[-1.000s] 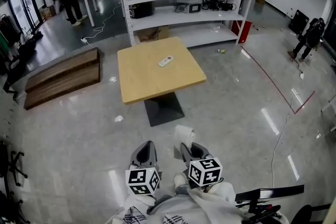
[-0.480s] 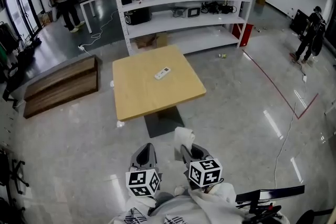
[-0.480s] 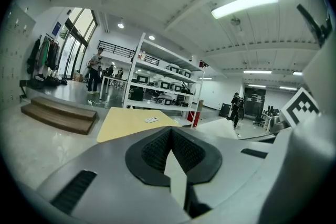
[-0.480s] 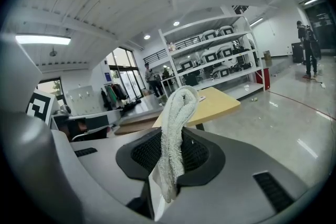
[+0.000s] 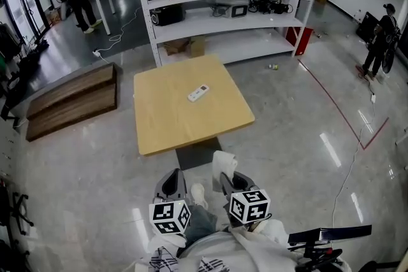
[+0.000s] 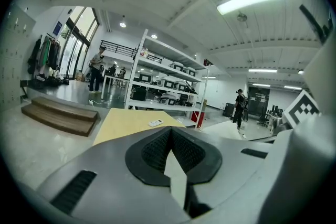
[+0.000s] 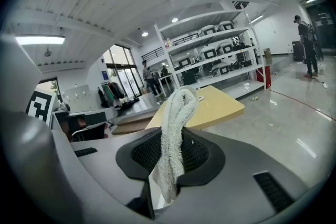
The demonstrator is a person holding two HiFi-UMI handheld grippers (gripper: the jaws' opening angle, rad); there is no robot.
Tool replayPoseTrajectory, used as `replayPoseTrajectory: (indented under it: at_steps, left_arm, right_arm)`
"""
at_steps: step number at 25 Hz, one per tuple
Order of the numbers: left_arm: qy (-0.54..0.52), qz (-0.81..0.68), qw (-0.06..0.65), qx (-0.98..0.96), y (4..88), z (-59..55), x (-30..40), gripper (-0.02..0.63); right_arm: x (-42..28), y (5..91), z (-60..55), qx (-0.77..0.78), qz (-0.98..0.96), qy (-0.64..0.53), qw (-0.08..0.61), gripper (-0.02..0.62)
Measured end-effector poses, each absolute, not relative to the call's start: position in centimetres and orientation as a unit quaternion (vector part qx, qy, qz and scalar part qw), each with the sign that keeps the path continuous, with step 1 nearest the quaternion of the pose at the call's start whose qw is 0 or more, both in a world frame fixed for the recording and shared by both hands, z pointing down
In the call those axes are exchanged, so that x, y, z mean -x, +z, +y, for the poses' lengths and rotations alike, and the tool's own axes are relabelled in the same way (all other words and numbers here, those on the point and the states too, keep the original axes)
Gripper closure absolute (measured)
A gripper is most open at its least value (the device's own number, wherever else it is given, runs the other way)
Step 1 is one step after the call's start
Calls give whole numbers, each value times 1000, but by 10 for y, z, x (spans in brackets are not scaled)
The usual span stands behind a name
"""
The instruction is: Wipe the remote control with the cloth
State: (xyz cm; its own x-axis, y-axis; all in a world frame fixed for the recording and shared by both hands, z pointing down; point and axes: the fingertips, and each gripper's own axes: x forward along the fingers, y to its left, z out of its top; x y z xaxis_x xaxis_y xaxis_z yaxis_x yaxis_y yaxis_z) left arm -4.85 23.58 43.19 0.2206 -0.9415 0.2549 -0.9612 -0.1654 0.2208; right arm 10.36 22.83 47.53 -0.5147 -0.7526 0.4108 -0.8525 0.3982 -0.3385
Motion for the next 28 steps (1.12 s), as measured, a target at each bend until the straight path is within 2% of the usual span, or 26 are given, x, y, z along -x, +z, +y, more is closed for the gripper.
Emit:
replayPoseTrajectory:
  at_steps: [15,28]
  left_arm:
    - [24,-587,159,-794,425,45,73,617]
    - [45,-576,178,-797,443,-59,105,617]
  right_arm:
    - [-75,470,53,-517,-815,249,86,506]
    - [-45,476,-49,-524,-807,256,98,506]
